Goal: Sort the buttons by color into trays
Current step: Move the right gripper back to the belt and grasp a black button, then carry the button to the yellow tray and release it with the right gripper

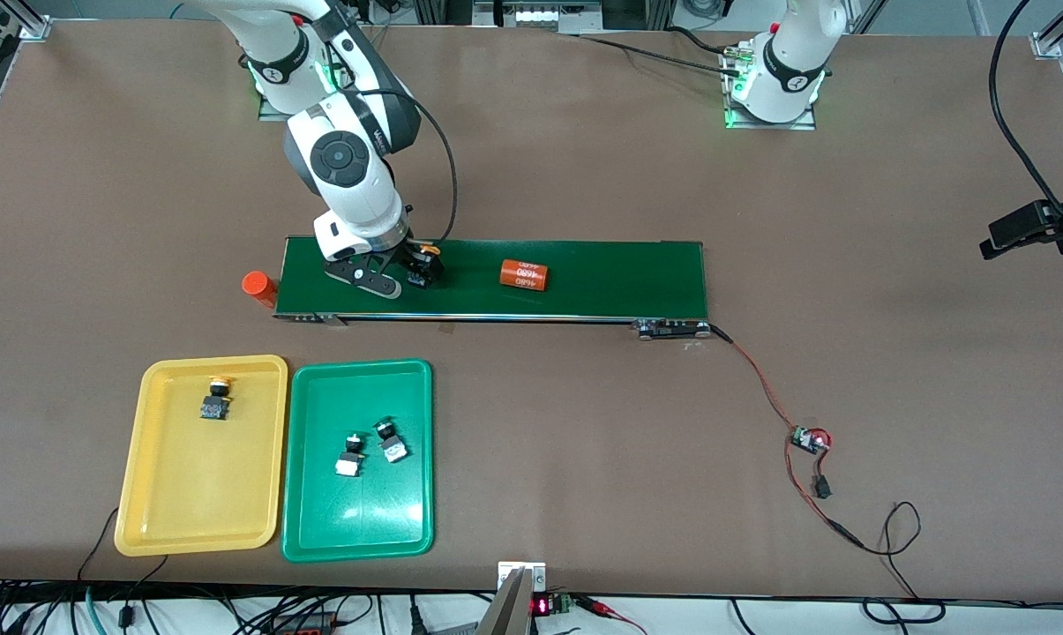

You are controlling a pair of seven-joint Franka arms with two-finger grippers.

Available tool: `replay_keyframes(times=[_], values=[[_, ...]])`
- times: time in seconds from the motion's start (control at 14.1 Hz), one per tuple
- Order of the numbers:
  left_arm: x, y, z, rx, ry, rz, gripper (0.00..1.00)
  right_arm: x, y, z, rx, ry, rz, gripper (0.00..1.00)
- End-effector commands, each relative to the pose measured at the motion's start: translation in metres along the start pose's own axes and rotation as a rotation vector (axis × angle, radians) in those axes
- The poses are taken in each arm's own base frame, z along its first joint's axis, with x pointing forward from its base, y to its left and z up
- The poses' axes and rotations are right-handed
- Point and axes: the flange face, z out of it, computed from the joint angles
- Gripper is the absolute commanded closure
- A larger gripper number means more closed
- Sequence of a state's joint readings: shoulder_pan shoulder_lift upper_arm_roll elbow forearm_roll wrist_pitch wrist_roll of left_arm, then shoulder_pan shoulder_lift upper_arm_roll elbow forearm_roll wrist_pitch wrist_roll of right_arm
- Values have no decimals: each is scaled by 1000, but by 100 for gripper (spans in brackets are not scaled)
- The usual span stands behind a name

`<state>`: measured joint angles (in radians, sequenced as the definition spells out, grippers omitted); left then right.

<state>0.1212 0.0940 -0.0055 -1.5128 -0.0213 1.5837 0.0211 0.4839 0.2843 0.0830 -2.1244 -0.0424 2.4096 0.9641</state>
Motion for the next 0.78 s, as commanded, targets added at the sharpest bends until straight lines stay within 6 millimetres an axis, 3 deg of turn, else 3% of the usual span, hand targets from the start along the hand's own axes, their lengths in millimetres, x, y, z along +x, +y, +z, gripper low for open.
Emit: replay_keyframes(times=[0.0, 0.21, 0.42, 0.49, 0.71], values=[[-8, 3, -5, -13, 5, 16, 0, -1, -5, 15, 6, -2, -5, 1], [-8, 12, -5, -11, 7, 33, 0, -1, -5, 23, 3, -3, -59, 29], [-8, 23, -4, -14, 4, 47, 0, 0, -4, 23, 1, -5, -78, 76], [-9, 23, 0, -14, -5, 47, 0, 0, -4, 23, 0, -5, -77, 86], [-16, 23, 0, -13, -8, 46, 0, 5, -4, 14, 10, 6, -76, 100]])
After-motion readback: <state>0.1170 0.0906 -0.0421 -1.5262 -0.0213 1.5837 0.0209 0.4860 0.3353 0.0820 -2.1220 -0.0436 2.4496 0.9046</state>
